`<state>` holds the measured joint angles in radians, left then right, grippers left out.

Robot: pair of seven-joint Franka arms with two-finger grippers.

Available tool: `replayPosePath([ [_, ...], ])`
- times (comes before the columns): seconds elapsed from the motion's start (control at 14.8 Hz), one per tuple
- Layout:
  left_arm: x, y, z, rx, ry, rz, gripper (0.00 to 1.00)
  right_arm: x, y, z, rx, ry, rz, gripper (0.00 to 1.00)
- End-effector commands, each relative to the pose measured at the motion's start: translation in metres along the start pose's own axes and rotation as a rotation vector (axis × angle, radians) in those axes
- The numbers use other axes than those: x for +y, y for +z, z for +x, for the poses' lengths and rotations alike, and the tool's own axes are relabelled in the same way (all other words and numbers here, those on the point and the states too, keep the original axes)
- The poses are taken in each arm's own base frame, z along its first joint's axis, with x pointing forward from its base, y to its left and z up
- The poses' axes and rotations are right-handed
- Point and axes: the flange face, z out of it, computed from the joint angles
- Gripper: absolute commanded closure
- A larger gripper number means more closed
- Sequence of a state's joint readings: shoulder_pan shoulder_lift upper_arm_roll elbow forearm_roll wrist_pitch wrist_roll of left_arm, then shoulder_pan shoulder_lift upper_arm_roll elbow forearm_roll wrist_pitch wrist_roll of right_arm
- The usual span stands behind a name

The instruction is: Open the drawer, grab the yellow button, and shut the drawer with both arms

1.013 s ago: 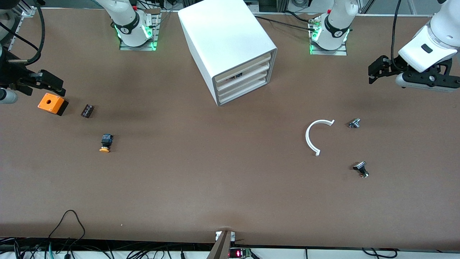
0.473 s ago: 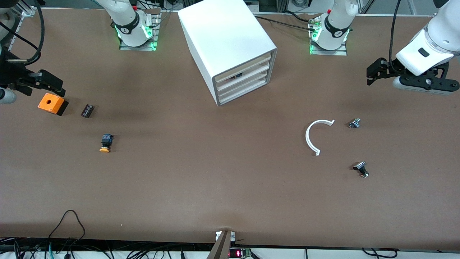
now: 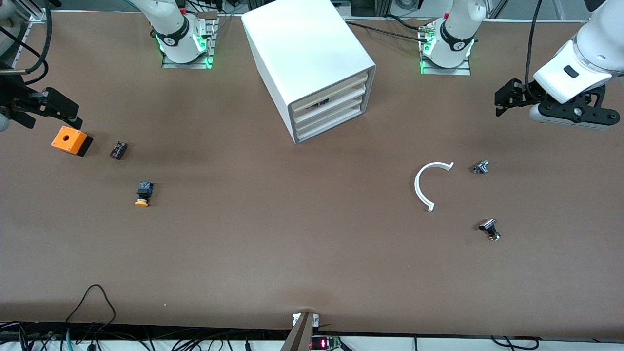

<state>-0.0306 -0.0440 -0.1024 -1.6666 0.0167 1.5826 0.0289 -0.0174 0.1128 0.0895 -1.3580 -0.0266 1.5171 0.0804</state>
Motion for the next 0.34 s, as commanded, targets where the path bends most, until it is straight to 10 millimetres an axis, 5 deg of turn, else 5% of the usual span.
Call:
replayPosePath([
  [0.0,0.0004,-0.0057,0.0043,0.004,0.013,-0.017,0.00,-0.0036,-0.0044,0.0023,0.000,0.000,0.001,0.01],
  [0.27,0.0004,-0.0057,0.0043,0.004,0.013,-0.017,0.00,-0.0033,-0.0043,0.0021,-0.001,0.000,-0.002,0.01],
])
